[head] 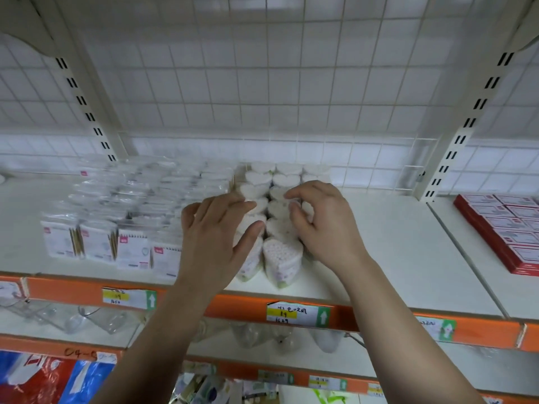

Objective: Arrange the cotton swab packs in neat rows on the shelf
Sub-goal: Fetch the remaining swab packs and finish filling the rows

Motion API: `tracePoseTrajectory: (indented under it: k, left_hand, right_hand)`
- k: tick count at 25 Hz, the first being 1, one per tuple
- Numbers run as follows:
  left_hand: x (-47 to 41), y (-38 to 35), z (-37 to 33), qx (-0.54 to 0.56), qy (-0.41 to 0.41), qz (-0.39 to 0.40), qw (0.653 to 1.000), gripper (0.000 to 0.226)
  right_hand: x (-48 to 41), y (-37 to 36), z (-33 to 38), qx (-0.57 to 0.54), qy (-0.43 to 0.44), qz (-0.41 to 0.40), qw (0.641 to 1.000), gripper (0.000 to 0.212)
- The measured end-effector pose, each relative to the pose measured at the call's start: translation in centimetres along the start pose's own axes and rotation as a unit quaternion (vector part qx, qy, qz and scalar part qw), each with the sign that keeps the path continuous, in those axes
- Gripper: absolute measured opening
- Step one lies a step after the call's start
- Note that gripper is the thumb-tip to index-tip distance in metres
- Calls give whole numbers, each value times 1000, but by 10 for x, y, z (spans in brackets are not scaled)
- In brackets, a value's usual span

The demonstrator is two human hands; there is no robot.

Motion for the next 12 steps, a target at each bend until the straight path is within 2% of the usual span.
tracePoseTrajectory:
  k: [6,12]
  left_hand:
    - [28,42,72,-24,80,-8,996,37]
    - [64,105,176,-76,112,5,991,42]
  right_hand:
    - [-10,-73,86,-10,31,64,997,22]
    - [-17,-157,182,-30,30,76,996,22]
Point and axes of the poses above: each hand's wrist, its own x-axis away from the middle knuckle, its own y-axis out of the back of the hand, z = x × y, the point moved 6 cm from there along -x, towards the middle knuckle, and after that the axes turned 1 degree about -z, right-handed, at the moved point
